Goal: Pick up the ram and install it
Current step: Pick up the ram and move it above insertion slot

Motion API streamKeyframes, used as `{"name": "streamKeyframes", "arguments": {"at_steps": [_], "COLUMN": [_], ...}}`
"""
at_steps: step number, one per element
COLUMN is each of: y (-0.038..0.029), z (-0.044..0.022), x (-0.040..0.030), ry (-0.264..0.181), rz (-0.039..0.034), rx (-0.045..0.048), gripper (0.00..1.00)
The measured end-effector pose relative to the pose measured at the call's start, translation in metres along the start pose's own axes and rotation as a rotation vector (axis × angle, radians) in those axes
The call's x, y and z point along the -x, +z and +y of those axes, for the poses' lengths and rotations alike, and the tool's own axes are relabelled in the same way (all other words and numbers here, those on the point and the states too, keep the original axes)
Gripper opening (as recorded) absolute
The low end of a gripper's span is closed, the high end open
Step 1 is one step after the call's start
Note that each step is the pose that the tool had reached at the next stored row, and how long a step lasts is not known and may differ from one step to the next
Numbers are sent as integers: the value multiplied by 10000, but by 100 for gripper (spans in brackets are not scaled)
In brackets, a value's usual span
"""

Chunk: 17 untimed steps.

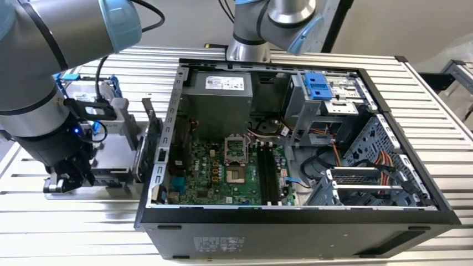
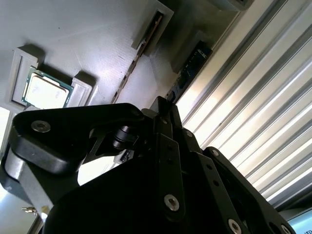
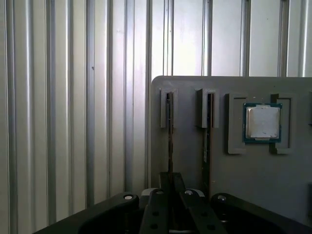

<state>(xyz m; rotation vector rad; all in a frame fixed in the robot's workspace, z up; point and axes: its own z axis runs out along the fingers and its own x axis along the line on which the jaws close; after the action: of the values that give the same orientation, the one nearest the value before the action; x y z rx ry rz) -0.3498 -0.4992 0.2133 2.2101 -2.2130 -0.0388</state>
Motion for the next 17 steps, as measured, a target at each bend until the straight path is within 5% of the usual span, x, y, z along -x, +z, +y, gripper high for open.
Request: {"name": "streamKeyframes", "arguments": {"at_steps": [17], "y": [-135], "z": [4], "x": [1], "ry": [1], "rz": [-1], "rx": [0], "gripper": [0]}}
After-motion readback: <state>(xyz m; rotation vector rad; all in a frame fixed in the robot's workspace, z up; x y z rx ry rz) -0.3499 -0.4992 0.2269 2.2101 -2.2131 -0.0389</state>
